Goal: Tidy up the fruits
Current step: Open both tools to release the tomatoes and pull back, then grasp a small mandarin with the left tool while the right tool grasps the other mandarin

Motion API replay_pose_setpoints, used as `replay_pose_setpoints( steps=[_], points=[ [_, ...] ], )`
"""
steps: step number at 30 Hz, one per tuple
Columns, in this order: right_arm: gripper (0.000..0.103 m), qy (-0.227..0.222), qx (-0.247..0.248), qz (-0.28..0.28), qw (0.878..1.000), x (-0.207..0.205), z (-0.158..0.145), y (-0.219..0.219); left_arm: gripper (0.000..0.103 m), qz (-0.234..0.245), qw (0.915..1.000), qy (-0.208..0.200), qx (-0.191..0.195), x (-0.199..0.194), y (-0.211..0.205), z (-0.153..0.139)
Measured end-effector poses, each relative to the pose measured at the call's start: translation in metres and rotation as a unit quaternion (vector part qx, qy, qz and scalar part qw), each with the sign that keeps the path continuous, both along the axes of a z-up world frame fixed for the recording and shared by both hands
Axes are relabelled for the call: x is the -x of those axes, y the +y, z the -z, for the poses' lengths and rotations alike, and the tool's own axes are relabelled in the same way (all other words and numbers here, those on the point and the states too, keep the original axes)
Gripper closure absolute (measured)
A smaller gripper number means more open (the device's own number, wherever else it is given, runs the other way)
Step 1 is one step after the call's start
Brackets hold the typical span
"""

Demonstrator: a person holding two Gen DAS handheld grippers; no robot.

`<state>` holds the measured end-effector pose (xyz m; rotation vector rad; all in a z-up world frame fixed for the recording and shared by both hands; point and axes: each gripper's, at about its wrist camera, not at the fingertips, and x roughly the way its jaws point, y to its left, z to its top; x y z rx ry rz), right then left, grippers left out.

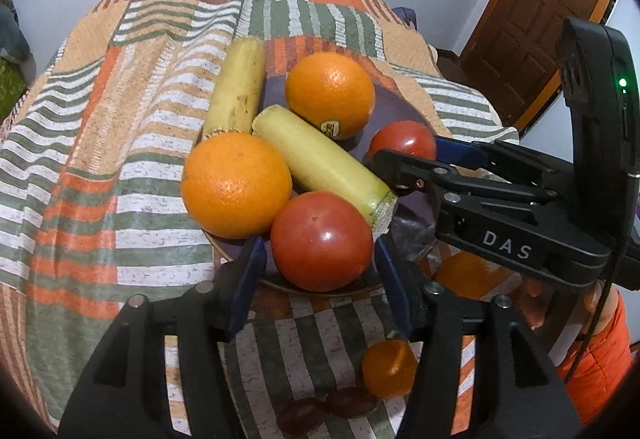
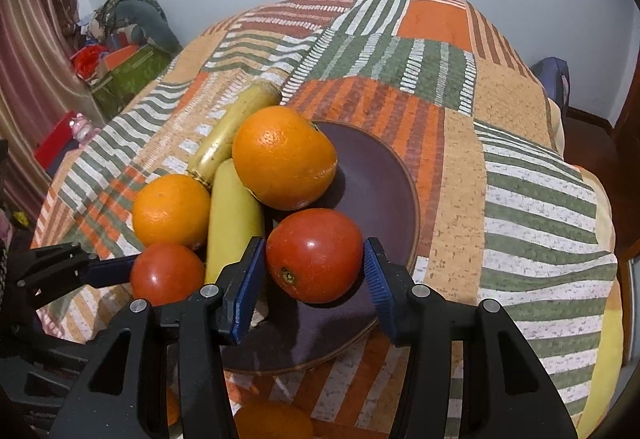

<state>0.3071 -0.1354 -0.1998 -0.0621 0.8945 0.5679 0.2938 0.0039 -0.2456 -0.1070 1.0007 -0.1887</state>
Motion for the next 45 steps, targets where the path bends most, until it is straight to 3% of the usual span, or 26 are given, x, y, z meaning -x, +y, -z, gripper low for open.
replay_pose_setpoints(
  steps=[19,37,45],
  points=[
    [0.052,-0.026,-0.003,0.003,1.000,0.056,-0.030,-0.023,0.042,0.005,0.9994,-0.030,-0.015,0.044,-0.002,-0.044],
    [0.052,0.021,0.001,0.001,1.000,0.081,0.006,-0.025,0.043,0.043,0.9985,0.030,-0.015,0.065,-0.028,-0.003],
    [0.065,0.033,0.000,0.000,0.999,0.074,0.018,-0.023,0.065,0.057,0.9976,0.035,-0.017,0.060,-0.034,0.007]
  ],
)
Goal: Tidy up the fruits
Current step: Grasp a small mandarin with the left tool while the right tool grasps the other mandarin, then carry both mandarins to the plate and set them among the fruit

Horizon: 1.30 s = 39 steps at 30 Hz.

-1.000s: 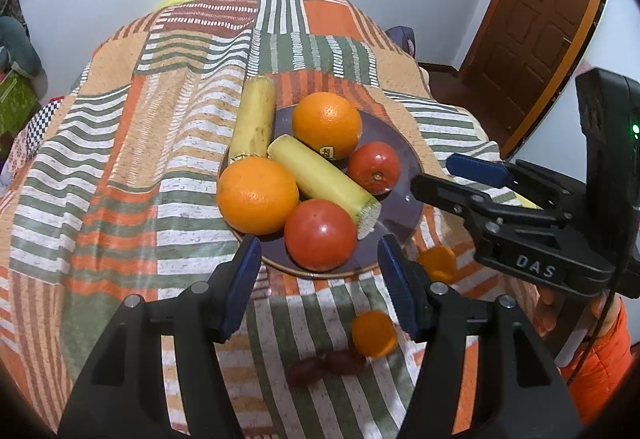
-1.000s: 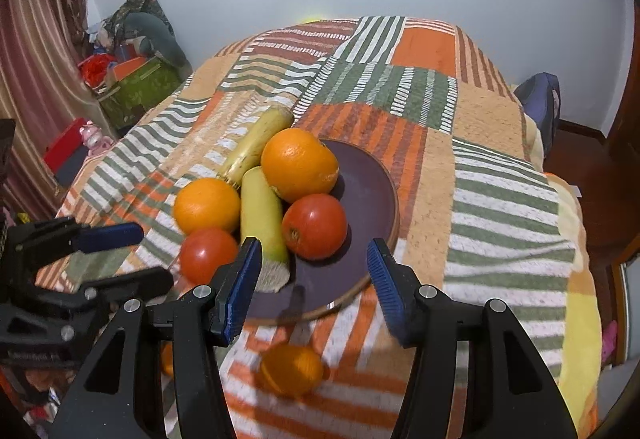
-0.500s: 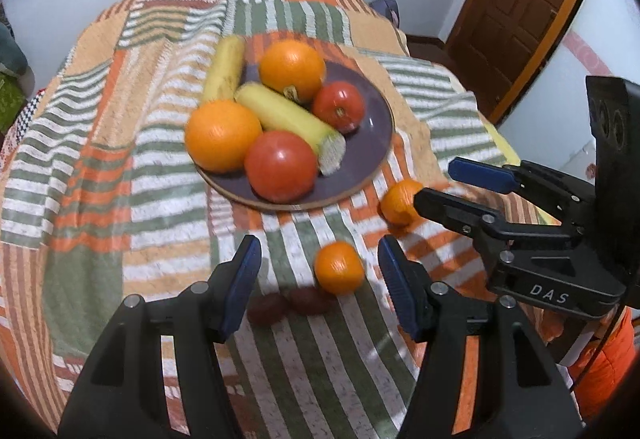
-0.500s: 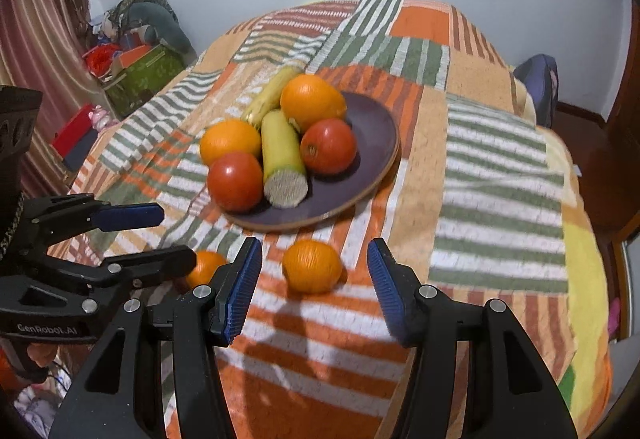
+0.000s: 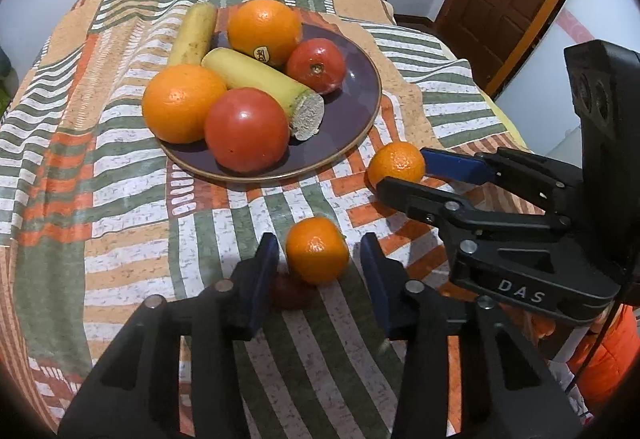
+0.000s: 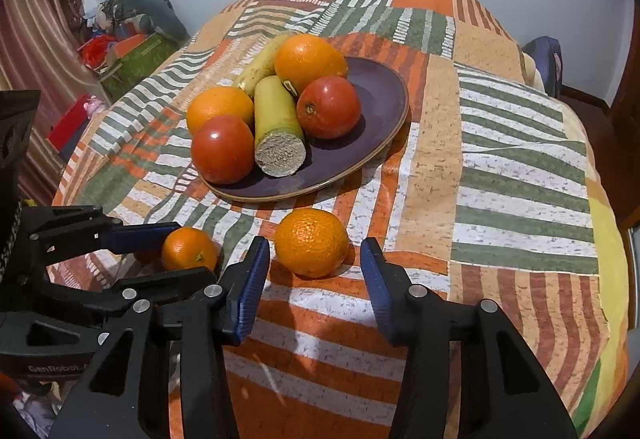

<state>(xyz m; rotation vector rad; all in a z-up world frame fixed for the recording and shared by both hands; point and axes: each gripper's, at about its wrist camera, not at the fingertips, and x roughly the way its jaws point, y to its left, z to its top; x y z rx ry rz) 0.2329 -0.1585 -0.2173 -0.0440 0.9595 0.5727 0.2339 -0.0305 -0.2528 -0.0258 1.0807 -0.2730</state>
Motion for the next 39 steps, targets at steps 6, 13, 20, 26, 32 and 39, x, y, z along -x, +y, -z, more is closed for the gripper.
replay_pose_setpoints(
  steps=[6,13,20,26,32,39],
  points=[
    [0.067,0.002,-0.004,-0.006,1.000,0.000,0.001,0.003,0.071,0.007,1.0000,-0.004,0.003,-0.001,0.000,-0.001],
    [0.068,-0.004,-0.009,-0.005,1.000,0.001,-0.007,-0.001,0.071,0.004,0.9998,-0.017,0.001,0.002,0.003,-0.010],
    [0.068,-0.029,-0.017,0.001,0.999,0.001,-0.025,-0.003,0.071,-0.012,0.9988,-0.048,0.006,0.000,0.013,-0.034],
    [0.068,-0.046,-0.020,0.004,0.999,-0.002,-0.035,-0.002,0.071,-0.026,0.9967,-0.076,0.010,-0.008,0.023,-0.054],
    [0.068,-0.063,-0.027,0.007,0.998,-0.009,-0.043,0.002,0.071,-0.041,0.9945,-0.095,0.015,-0.020,0.030,-0.067],
    [0.068,-0.078,-0.027,0.010,0.997,-0.018,-0.047,0.007,0.071,-0.040,0.9932,-0.109,0.009,-0.036,0.031,-0.074]
  ],
)
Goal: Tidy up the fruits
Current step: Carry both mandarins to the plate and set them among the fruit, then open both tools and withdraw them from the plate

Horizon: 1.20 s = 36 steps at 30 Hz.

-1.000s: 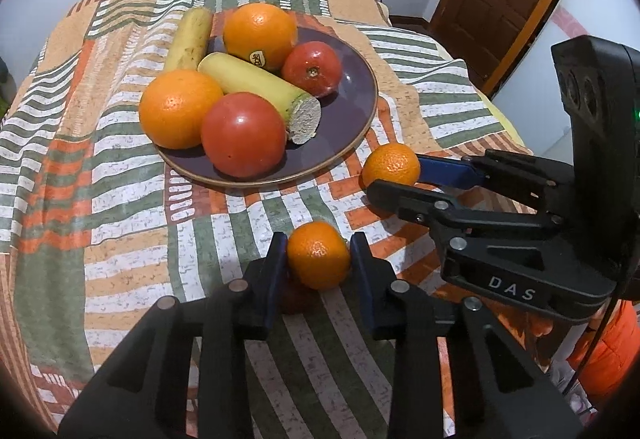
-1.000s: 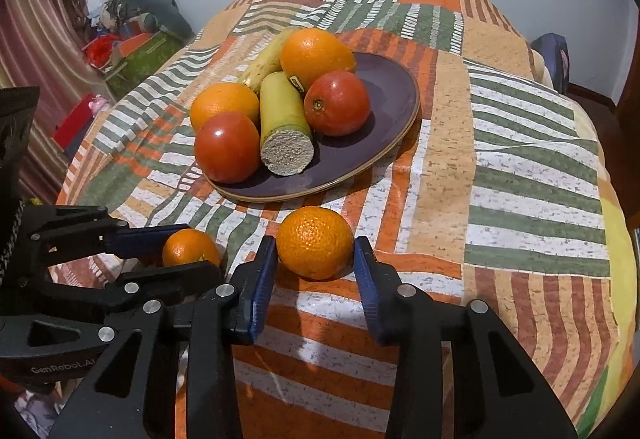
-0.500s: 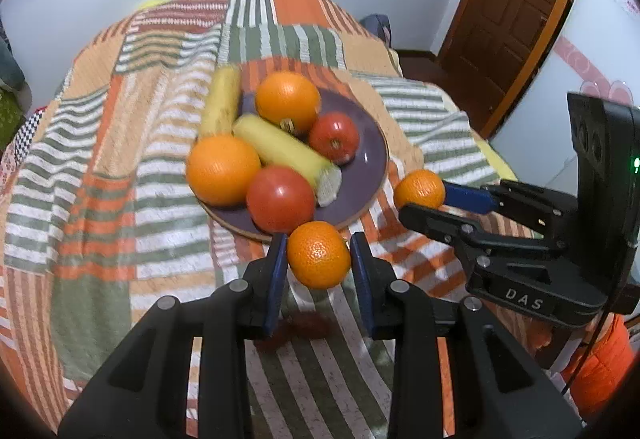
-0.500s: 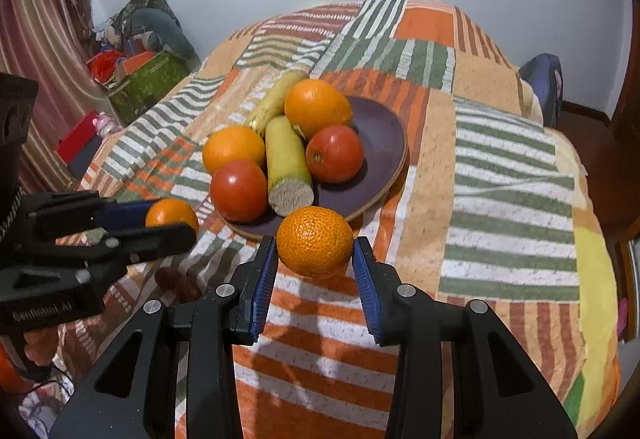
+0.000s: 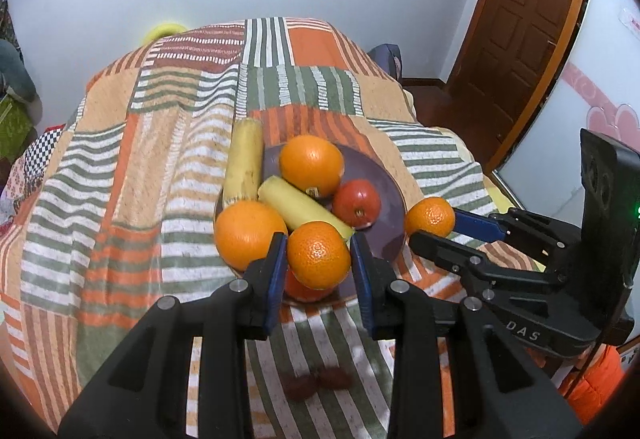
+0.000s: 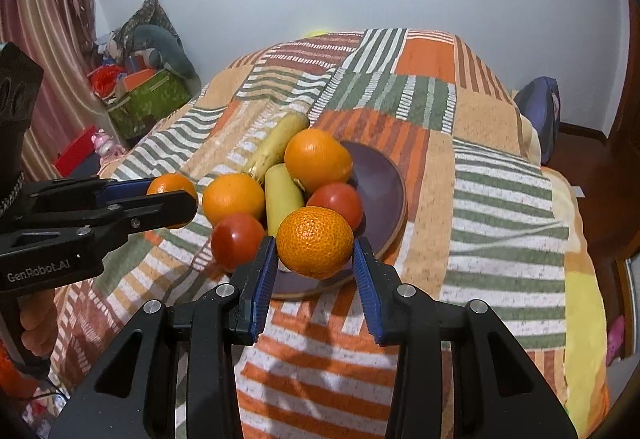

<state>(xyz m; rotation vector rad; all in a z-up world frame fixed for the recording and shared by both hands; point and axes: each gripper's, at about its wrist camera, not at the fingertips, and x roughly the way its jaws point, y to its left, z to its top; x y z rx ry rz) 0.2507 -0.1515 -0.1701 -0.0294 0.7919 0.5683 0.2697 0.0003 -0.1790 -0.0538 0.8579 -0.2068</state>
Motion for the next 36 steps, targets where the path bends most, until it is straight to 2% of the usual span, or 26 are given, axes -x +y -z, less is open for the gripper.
replay_pose_setpoints(
  steps=[21,31,36],
  points=[
    [0.067,0.032,0.011,0.004,0.999,-0.024,0.032,0.005,0.071,0.003,0.9995,0.030,-0.012,-0.046,-0.005,0.037],
    [0.067,0.035,0.013,0.005,0.999,-0.025,0.032,0.007,0.071,0.007,0.9991,0.039,-0.014,-0.050,-0.009,0.041],
    [0.066,0.046,0.011,0.001,0.999,-0.025,0.032,0.008,0.066,0.001,0.9993,0.034,-0.013,-0.045,-0.004,0.034]
  ],
)
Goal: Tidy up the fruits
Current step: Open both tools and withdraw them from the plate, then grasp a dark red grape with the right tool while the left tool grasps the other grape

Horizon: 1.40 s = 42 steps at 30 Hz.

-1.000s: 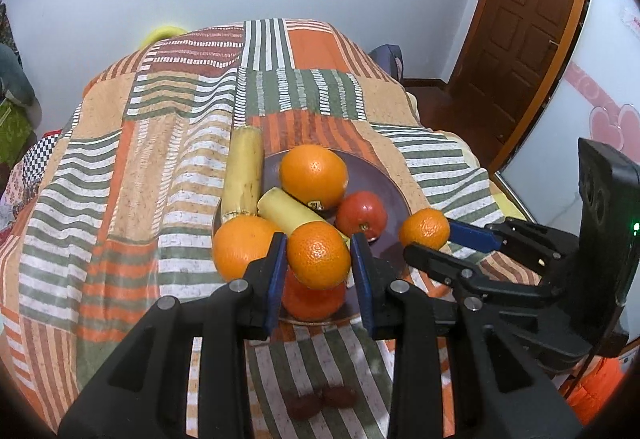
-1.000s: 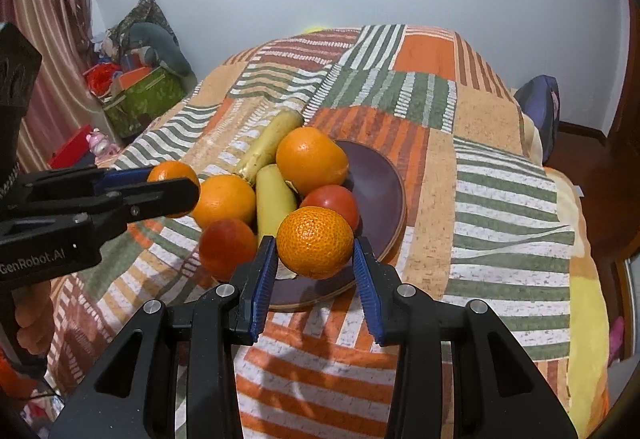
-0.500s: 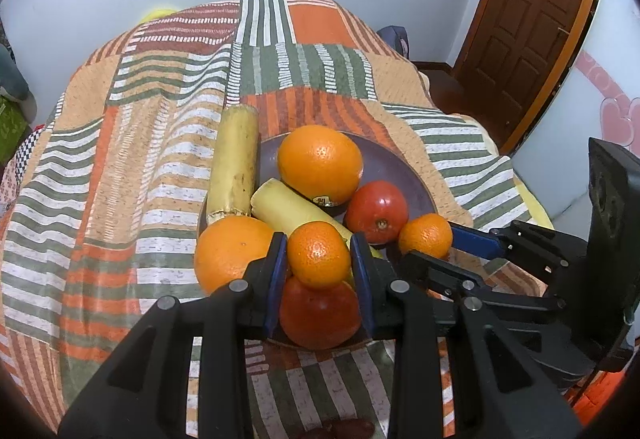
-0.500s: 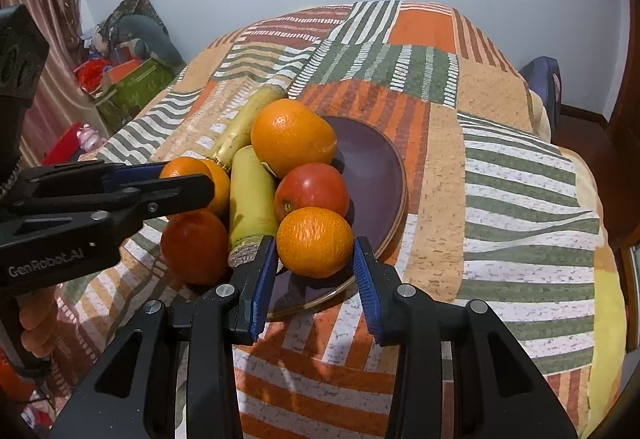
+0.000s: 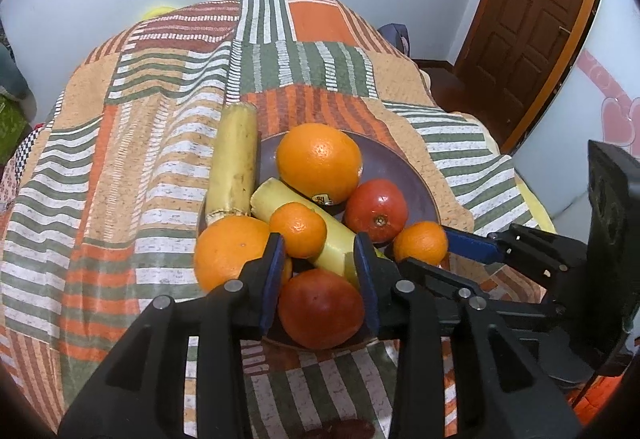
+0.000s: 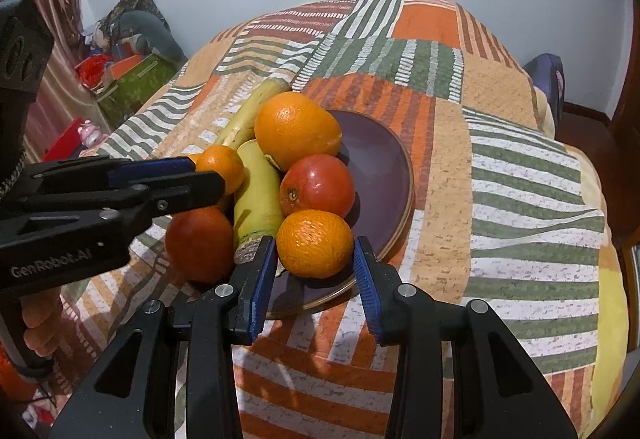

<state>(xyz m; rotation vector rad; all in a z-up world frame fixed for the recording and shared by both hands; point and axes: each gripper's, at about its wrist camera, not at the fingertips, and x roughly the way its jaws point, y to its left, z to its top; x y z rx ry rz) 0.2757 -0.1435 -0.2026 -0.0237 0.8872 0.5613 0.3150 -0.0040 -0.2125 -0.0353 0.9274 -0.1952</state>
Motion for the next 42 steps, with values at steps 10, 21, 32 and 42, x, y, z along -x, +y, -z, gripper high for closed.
replay_pose_setpoints(
  steps=[10,21,32,42],
  points=[
    [0.058,-0.015,0.001,0.007,1.000,0.013,-0.020,-0.005,0.059,-0.019,0.9993,-0.033,-0.005,0.031,0.019,-0.033],
    [0.058,-0.035,-0.001,-0.004,0.999,0.043,-0.045,0.003,0.044,-0.037,0.9981,-0.049,-0.010,0.081,0.040,-0.058],
    [0.053,-0.017,0.007,-0.023,1.000,0.071,-0.038,0.019,0.034,-0.040,0.9988,-0.021,-0.017,0.118,0.055,-0.053],
    [0.053,0.013,0.016,-0.055,0.998,0.088,-0.014,0.042,0.027,-0.036,0.9991,0.021,-0.013,0.139,0.060,-0.027]
  ],
)
